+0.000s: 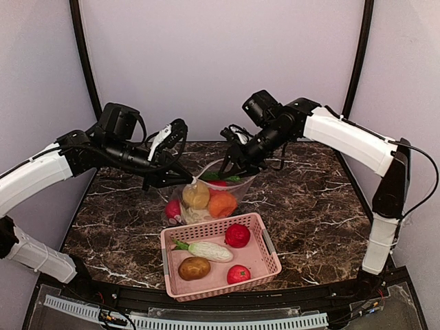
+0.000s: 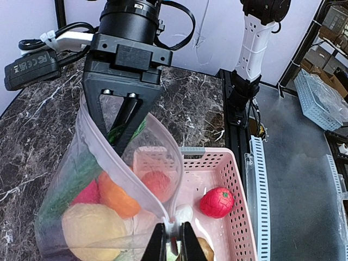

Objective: Place the food in the zip-top bag and seal the zipper
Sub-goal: Place the fake vegetable in the zipper food storage bag, then adjust the zipper food storage bag at the center of the board, then pass from the left arm to the right, then pass from the right arm to the left

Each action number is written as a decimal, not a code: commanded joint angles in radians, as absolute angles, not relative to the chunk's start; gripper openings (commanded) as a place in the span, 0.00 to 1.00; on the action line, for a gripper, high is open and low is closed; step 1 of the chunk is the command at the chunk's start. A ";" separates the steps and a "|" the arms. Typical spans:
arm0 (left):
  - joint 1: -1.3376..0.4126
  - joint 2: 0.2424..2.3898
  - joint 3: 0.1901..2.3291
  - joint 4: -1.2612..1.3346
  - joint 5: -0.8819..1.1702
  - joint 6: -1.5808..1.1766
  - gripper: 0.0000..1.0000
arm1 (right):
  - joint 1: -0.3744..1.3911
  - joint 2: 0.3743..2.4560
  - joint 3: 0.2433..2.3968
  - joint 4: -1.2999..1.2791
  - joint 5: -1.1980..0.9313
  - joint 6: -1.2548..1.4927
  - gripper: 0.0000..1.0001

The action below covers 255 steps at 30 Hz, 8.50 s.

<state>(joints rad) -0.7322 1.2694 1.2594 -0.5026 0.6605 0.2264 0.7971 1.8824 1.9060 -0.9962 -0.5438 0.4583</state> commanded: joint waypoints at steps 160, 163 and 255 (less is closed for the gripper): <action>-0.730 1.224 1.214 -0.399 0.535 0.013 0.01 | 1.020 1.753 1.714 -0.563 -0.343 0.160 0.22; -0.729 1.220 1.207 -0.397 0.530 0.011 0.01 | 1.020 1.744 1.711 -0.549 -0.333 0.170 0.08; -0.728 1.182 1.111 -0.331 0.470 0.057 0.01 | 0.964 1.782 1.843 -0.559 -0.535 0.012 0.44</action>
<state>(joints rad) -0.7292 1.1950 1.0920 -0.3157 0.4549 0.0422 0.9783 1.7454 1.8141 -0.5476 -0.4637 0.0502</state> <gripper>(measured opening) 0.009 0.442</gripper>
